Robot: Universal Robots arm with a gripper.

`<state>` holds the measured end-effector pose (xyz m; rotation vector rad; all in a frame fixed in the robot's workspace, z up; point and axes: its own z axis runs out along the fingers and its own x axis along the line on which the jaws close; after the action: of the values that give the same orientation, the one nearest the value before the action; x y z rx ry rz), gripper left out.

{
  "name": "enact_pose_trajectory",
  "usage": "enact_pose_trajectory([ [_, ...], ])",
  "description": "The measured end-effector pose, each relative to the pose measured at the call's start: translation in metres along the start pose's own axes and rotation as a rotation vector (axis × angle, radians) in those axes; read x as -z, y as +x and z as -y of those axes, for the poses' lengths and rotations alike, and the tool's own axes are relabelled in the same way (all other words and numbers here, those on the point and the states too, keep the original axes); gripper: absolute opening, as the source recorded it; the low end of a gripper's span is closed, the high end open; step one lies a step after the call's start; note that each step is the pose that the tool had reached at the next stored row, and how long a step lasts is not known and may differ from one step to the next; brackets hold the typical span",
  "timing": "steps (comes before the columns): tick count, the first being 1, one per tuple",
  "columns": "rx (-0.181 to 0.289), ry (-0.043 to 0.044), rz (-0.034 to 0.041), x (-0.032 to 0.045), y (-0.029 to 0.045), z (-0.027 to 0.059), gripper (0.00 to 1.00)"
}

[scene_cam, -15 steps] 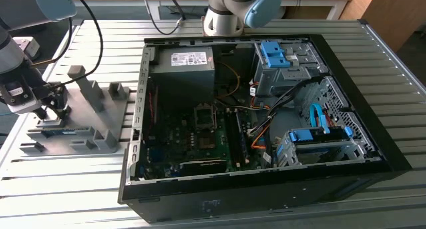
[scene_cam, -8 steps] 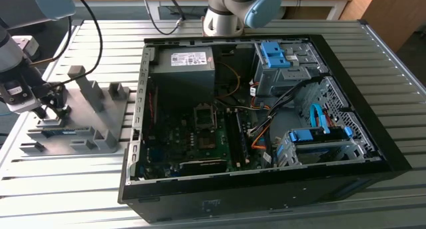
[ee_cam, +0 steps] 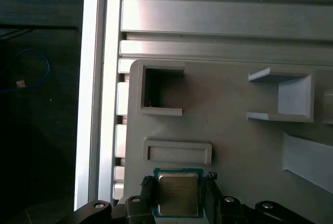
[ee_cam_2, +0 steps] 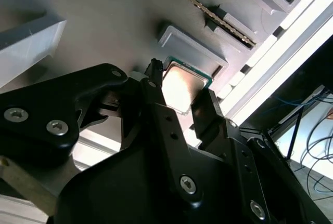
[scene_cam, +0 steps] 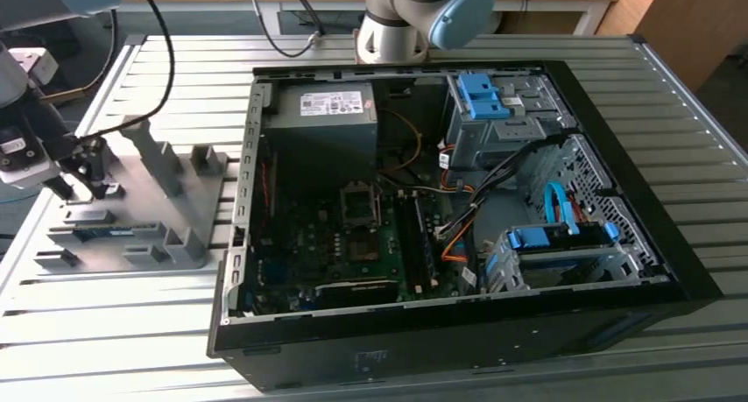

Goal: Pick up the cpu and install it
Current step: 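Pick up the cpu and move it towards the insertion slot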

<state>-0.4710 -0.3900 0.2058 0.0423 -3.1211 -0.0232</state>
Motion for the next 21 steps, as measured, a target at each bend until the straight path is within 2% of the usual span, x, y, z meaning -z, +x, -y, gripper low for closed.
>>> enact_pose_trajectory([
  [4, 0.000, 0.0000, -0.0001, 0.0077, 0.0002, -0.0001, 0.47],
  [21, 0.000, 0.0000, -0.0001, 0.0236, 0.0005, -0.0004, 0.47],
])
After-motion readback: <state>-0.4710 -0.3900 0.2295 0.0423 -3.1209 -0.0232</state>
